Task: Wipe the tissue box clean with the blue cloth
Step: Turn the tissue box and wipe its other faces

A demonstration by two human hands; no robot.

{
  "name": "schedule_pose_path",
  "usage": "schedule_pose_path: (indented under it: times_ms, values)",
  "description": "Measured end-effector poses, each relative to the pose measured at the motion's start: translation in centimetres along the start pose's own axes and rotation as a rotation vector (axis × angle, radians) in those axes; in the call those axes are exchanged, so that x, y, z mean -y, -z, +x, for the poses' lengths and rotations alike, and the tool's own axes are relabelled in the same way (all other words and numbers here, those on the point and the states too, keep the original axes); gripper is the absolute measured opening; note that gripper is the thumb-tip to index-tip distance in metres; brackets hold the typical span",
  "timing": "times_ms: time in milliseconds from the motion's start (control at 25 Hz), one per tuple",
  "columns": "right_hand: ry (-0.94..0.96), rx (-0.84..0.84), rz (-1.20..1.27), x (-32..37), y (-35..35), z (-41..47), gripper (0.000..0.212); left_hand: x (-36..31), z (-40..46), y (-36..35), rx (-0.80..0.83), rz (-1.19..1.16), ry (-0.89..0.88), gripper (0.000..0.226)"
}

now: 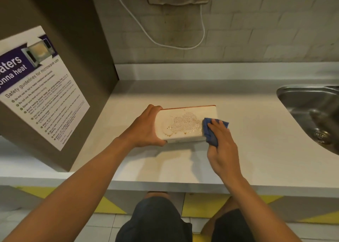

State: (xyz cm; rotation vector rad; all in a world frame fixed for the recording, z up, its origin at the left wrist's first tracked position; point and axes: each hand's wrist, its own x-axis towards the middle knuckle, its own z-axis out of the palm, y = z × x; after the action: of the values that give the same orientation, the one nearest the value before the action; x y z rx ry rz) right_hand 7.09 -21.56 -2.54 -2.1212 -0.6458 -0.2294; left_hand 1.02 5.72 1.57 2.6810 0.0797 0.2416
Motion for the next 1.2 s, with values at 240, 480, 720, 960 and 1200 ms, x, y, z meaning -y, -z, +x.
schedule_pose_path:
  times_ms: [240,480,720,960,1200]
  values:
    - [-0.091,-0.13,0.047,3.2,-0.4,5.7,0.04,-0.1,-0.6,-0.7,-0.042,0.014,0.006,0.107]
    - [0.187,0.025,-0.185,3.2,-3.1,1.9,0.055,-0.3,-0.9,-0.9,-0.058,-0.011,0.01,0.108]
    - [-0.099,-0.112,-0.018,1.3,-0.7,6.5,0.035,-0.4,-0.9,-1.2,-0.067,-0.011,0.024,0.11]
    - [0.197,0.102,-0.154,2.0,-2.9,1.8,0.063,0.0,-0.6,-1.3,-0.065,-0.033,0.021,0.108]
    - [-0.063,-0.013,-0.082,0.6,-0.9,4.4,0.065,0.4,-0.1,-1.2,-0.064,-0.047,0.065,0.108]
